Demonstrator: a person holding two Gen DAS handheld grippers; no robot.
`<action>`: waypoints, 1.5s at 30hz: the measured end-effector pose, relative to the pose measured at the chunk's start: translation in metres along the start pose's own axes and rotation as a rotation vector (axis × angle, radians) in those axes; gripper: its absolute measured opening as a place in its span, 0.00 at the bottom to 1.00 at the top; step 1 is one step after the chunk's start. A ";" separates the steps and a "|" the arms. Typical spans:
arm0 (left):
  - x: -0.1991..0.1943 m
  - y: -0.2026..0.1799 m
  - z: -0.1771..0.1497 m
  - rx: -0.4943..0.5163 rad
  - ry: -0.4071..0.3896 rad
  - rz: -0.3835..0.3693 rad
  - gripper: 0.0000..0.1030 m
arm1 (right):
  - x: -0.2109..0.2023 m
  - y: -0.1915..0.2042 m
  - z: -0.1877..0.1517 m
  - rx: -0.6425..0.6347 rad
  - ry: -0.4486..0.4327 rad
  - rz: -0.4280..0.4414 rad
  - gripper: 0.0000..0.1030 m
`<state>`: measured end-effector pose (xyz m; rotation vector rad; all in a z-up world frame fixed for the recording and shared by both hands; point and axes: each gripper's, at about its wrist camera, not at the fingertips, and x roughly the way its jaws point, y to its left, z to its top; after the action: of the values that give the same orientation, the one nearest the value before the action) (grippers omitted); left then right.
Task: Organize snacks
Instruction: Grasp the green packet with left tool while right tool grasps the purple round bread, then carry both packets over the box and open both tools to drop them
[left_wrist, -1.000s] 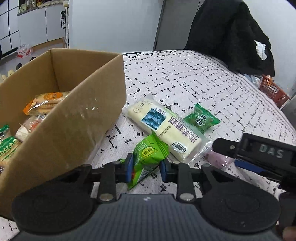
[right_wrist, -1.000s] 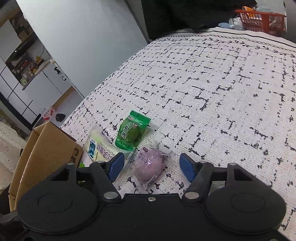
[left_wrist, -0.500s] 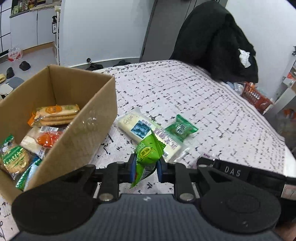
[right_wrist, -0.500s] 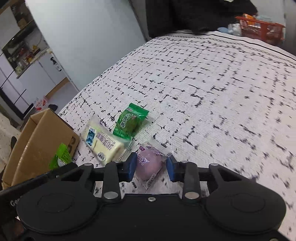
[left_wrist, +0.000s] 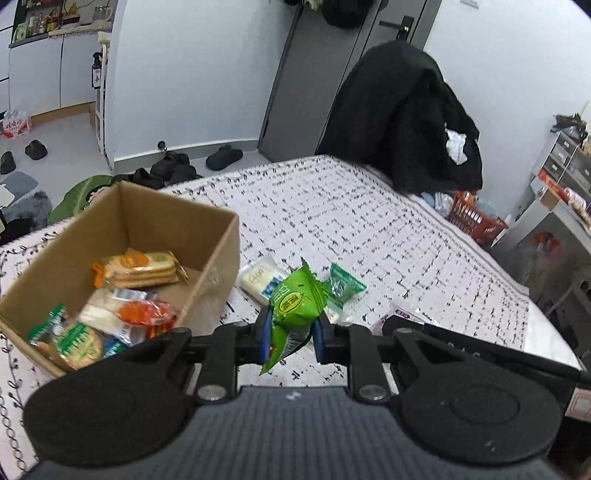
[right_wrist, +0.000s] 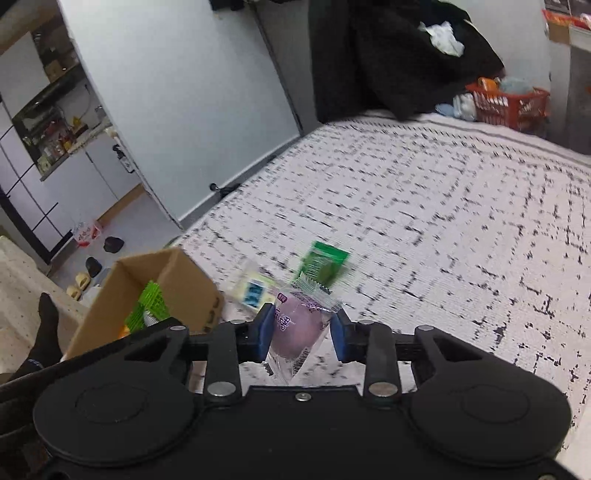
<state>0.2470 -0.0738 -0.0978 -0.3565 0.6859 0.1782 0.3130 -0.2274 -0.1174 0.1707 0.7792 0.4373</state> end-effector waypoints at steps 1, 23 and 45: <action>-0.003 0.002 0.002 -0.003 -0.005 -0.003 0.21 | -0.003 0.005 0.001 -0.008 -0.008 0.001 0.31; -0.037 0.072 0.030 -0.077 -0.039 -0.002 0.21 | -0.018 0.095 0.011 -0.102 -0.060 0.011 0.29; -0.022 0.154 0.038 -0.240 0.017 0.033 0.41 | 0.021 0.150 0.026 -0.130 -0.051 0.027 0.24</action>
<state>0.2100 0.0820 -0.0967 -0.5771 0.6888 0.2899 0.2972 -0.0837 -0.0660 0.0710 0.6973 0.5055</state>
